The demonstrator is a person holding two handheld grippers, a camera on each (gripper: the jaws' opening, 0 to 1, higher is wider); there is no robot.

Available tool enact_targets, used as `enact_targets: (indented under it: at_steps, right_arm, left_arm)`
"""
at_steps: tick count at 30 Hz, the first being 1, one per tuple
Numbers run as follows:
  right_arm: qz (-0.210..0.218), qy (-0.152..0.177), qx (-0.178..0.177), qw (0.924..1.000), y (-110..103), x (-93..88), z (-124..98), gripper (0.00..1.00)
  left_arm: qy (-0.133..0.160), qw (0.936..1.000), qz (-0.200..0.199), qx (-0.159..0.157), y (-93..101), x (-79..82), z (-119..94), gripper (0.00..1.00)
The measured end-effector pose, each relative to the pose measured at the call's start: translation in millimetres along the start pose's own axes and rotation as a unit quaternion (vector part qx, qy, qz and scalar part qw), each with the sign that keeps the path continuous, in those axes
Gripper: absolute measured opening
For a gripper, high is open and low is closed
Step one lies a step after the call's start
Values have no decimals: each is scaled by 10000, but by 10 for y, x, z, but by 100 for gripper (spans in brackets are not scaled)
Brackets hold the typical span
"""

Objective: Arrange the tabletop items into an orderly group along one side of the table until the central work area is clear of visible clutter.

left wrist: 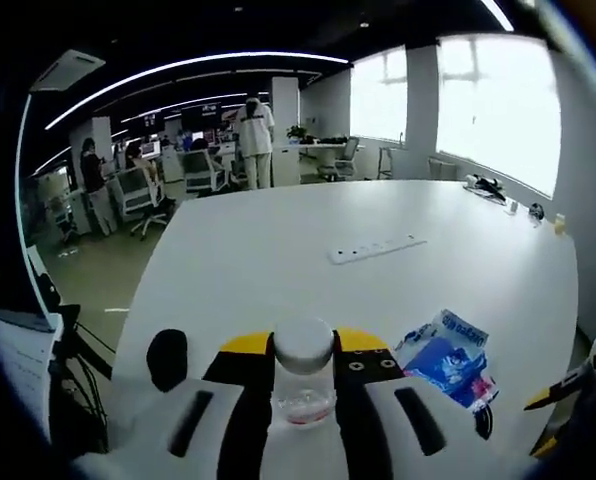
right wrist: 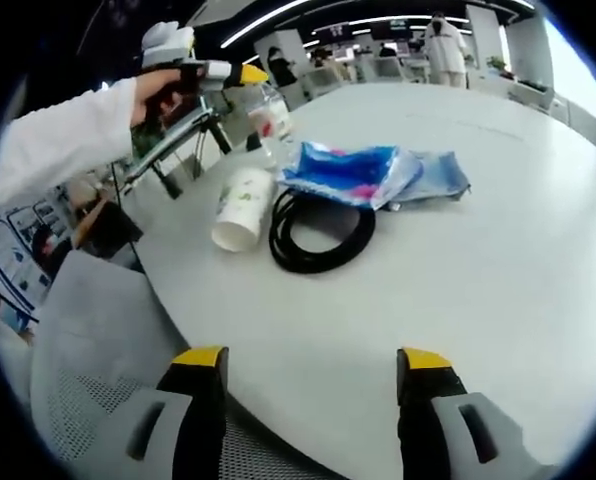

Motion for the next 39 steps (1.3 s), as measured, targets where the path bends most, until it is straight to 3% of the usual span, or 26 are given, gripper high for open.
enact_targets:
  at_steps: [7, 9, 12, 16, 19, 24, 39]
  right_arm:
    - [8, 21, -11, 10000, 4, 9, -9, 70]
    - [21, 45, -7, 10000, 4, 15, -10, 70]
    - [18, 40, -12, 10000, 6, 13, -10, 70]
    - [22, 79, -10, 10000, 8, 24, -13, 70]
    - [9, 67, 3, 10000, 0, 20, -10, 71]
    - [-6, 53, 32, 10000, -12, 17, -2, 71]
    - [-44, -31, 113, 9999, -39, -2, 15, 71]
  left_arm:
    - [179, 9996, 229, -20, 22, 55, -51, 25]
    - [318, 9993, 204, -30, 34, 98, -88, 34]
    - [498, 9988, 17, -38, 55, 127, -170, 55]
    - [554, 9985, 14, -2, 57, 24, -254, 75]
    - [357, 9992, -136, -71, 63, -136, -327, 70]
    - [362, 9985, -411, 23, 37, -328, -468, 82]
    - [310, 9976, -619, 4, 114, -529, -732, 86]
Point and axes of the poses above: the point that each gripper's makers call its tool centre point, and the gripper's own axes: z roughly forward along the fingers, y roughly to its right, x roughly out of its top, the point moved 4 cm from there along -z, roughly backward along the fingers, and after that the axes turned 8 degrees about x, right-handed, at the moved point
